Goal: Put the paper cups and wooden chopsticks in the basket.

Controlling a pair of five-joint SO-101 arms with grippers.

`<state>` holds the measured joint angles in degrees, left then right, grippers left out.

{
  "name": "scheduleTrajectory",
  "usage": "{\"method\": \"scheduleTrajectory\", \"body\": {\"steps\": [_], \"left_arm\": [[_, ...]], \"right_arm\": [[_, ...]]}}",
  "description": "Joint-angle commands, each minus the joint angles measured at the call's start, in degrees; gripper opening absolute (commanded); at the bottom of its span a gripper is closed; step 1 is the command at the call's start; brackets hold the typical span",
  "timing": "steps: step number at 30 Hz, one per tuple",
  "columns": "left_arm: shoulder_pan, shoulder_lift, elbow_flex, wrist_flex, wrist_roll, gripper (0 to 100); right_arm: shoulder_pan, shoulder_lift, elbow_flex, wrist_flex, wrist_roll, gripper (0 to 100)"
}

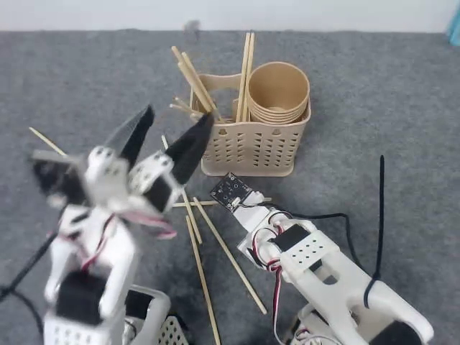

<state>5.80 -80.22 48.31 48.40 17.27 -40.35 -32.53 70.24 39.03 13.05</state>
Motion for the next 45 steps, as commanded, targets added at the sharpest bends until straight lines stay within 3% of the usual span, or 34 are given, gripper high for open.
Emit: {"method": "scheduleTrajectory", "body": {"steps": [1, 7, 21, 27, 31, 35, 38, 45], "left_arm": [[-7.3, -3.3, -0.7, 1.9, 1.0, 28], [-26.2, 1.3, 4.1, -3.7, 1.0, 1], [-57.2, 22.4, 20.9, -4.0, 0.6, 3], [-59.5, 23.0, 31.1, -4.3, -5.8, 3], [-59.7, 23.1, 35.1, -11.1, -7.3, 3], [-59.7, 23.4, 34.9, -11.8, -7.4, 3], [-59.7, 23.5, 34.3, -11.8, -7.6, 3], [-59.7, 23.5, 34.2, -10.6, -6.9, 20]], "right_arm": [[0.7, -0.2, -0.6, -0.5, 0.8, 1.2], [0.7, -0.2, -0.5, -0.5, 0.8, 1.2], [0.4, -0.3, -0.3, -0.5, 0.7, 1.2], [-0.1, -0.8, -0.7, 0.5, 0.6, 1.2], [-3.4, -0.8, -3.7, 1.3, -0.3, 1.2], [-4.0, -0.3, -13.1, 9.8, -6.6, 1.7], [-5.3, -0.1, -20.3, 13.4, -7.3, 1.7], [-11.7, 2.9, -24.9, 7.5, -7.6, 7.6]]}}
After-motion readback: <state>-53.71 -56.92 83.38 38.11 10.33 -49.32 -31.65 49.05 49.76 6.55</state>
